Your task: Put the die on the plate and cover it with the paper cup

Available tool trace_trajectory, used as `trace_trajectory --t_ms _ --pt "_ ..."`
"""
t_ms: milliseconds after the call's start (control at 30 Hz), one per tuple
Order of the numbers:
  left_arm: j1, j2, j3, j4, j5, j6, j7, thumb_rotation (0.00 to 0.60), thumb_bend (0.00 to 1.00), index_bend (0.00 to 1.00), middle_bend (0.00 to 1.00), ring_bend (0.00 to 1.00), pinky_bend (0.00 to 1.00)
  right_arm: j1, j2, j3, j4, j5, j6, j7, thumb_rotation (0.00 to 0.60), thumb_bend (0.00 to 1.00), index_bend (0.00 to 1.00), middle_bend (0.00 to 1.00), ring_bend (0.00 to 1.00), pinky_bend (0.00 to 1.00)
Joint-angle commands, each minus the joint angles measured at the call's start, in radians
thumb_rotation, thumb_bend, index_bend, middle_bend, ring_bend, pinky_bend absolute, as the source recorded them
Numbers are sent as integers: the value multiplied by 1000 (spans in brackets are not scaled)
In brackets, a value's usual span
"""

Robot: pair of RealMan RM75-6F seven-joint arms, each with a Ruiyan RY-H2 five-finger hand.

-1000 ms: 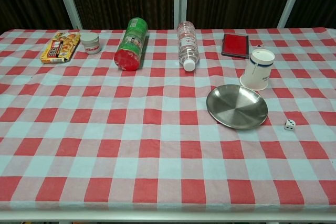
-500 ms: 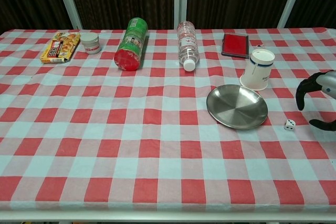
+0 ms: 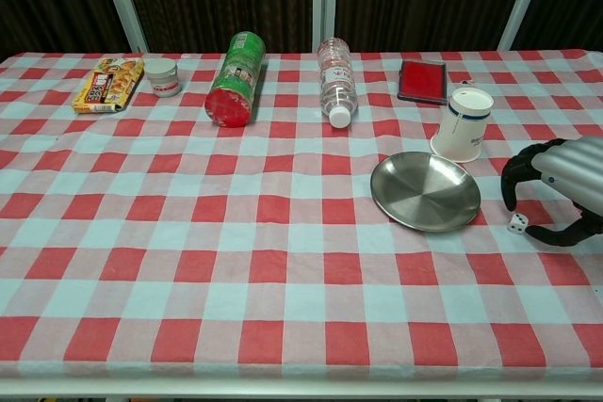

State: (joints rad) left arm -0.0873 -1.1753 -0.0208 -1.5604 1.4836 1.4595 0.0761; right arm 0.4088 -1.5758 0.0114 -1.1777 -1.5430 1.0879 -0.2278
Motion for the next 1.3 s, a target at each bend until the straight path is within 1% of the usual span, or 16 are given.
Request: trace_trajectory --t_ms 33,267,300,400,533,633,700,767,867,967,1100,1200,1267,1300 --pt "1 -2 1 4 2 1 -5 600 0 145 123 16 38 5 -3 -2 3 2 -6 -4 600 224 479 304 193 216" --pt "3 -2 5 14 4 -2 -31 600 0 145 123 16 38 15 -18 -4 11 17 -23 -9 600 260 478 304 193 216" --pt "4 -2 5 15 4 0 -34 600 0 145 123 15 38 16 -19 -4 11 16 -22 -9 600 277 490 304 193 216" --pt "8 -2 6 20 6 5 -42 600 0 145 123 15 38 16 -16 -3 3 9 -3 -7 600 324 567 318 194 216" --pt "9 -2 6 23 7 5 -47 600 0 145 123 15 38 24 11 6 -55 -13 31 17 600 327 597 328 194 216" --pt "7 0 7 22 14 6 -48 600 0 145 123 16 38 49 25 25 -99 -22 31 26 600 327 598 327 194 215" --pt "7 1 8 21 18 8 -47 600 0 145 123 16 38 77 22 47 -115 -10 4 7 600 327 598 325 194 215" --pt "7 3 8 19 18 9 -47 600 0 145 123 16 38 110 6 72 -115 10 -32 -17 600 327 595 319 193 216" --pt "10 6 10 17 17 10 -50 600 0 145 123 15 38 156 -29 95 -91 35 -88 -56 600 327 585 315 193 216" --pt "14 6 12 18 14 9 -57 600 0 145 123 16 38 191 -63 102 -58 68 -145 -107 600 327 558 307 178 216" --pt "18 2 14 23 7 6 -63 600 0 145 123 15 38 214 -93 103 -39 93 -178 -134 600 327 490 287 148 202" --pt "17 3 15 25 6 0 -66 600 0 145 123 15 38 222 -94 98 -46 98 -185 -141 600 327 387 261 120 181" --pt "15 5 15 25 8 -3 -71 600 0 145 123 15 38 223 -81 95 -68 104 -184 -149 600 301 272 226 79 151" --pt "16 6 15 26 9 -1 -73 600 0 145 123 15 38 221 -72 94 -85 104 -178 -149 600 289 237 214 66 141"
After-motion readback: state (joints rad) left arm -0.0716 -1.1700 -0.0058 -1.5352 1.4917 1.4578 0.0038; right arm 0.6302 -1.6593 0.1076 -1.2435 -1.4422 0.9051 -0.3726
